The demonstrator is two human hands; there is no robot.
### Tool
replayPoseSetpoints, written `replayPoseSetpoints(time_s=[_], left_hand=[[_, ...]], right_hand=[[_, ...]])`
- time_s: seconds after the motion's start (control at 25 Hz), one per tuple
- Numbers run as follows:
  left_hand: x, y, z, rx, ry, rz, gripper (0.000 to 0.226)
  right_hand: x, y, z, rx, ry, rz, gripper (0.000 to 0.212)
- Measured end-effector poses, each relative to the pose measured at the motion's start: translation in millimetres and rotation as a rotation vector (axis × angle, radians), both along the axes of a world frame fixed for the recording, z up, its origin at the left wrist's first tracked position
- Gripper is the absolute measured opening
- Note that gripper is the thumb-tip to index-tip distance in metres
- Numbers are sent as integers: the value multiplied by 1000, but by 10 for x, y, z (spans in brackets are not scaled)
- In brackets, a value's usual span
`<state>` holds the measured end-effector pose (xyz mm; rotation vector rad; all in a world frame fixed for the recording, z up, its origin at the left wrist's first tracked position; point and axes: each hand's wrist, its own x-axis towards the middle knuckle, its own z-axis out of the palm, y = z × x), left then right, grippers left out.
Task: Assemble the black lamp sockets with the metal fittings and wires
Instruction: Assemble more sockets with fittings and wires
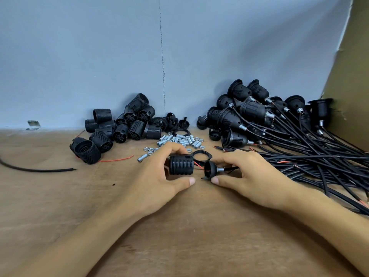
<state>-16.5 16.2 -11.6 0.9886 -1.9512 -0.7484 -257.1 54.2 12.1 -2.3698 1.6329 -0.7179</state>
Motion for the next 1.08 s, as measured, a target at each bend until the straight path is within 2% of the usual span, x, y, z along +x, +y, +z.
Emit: replayPoseSetpoints(time_s=[0.12, 0.2, 0.28, 0.4, 0.68, 0.84, 1.0, 1.08], left_hand=[[-24, 34, 11, 17, 54, -36, 33], [-43, 30, 3, 66, 120, -29, 32], [-63, 24, -5, 137, 171, -25, 33], [-89, 24, -35, 166, 140, 9, 41], [-111, 16, -18, 242, 79, 54, 38], [-153, 40, 41, 301, 93, 98, 28], [-193, 98, 87, 290, 113, 116, 53], [-211, 101, 71, 280, 113, 144, 54]], right_hand=[[41, 9, -62, -73, 0, 35, 32], [65, 18, -74, -107, -69, 32, 32], [106, 34, -88, -119, -160, 47, 32], [161, 38, -116, -83, -224, 80, 30], [171, 41, -106, -132, -183, 104, 31], [228, 86, -70, -189, -83, 79, 33], [277, 122, -38, -223, -49, 78, 34], [290, 122, -37, -220, -21, 77, 36]])
